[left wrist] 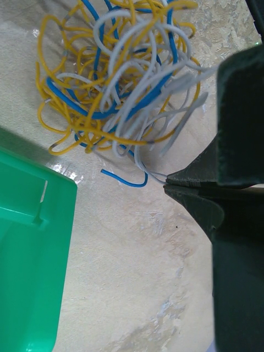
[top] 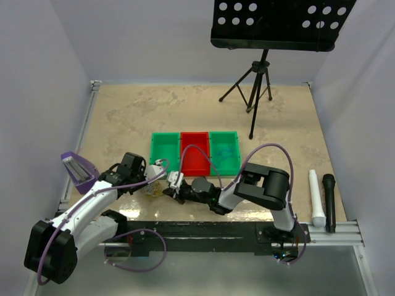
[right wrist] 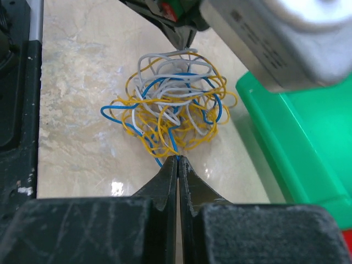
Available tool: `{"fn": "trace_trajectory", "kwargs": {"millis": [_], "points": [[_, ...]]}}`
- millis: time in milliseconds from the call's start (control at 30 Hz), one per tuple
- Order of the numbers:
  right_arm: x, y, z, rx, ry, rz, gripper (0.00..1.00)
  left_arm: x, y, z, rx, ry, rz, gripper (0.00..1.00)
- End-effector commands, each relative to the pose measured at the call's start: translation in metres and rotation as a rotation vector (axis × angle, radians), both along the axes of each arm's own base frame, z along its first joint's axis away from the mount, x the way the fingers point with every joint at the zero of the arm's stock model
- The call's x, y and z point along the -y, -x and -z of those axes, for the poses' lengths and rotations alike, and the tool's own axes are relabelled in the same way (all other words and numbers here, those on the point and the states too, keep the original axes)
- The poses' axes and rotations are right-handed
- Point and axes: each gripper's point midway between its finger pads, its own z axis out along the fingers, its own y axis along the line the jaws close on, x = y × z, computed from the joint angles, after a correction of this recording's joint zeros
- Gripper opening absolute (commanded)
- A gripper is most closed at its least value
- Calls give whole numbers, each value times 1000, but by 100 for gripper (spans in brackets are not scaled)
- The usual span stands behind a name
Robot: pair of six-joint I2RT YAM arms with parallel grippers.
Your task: Untangle the cables
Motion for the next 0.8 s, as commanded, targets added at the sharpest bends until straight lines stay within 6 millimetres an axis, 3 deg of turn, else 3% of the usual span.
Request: {"fn": "trace_trajectory", "kwargs": {"millis": [0,233,467,667,767], "points": [[11,4,-38,-65,-60,50,0,6,-10,-11,38,24,5,0],[58,-4,-75,-259,-136,285,0,5,-12,-13,54,22,7,0],[92,-15,-82,-394,-101,500,0,4,-10,-13,60,17,22,0],[144,-30,-124,-463,-252,737,0,-4,-7,-11,77,-26,43,0],[162,-30,-158,-465,-345,754,0,-6,-6,-10,78,-40,52,0]]}}
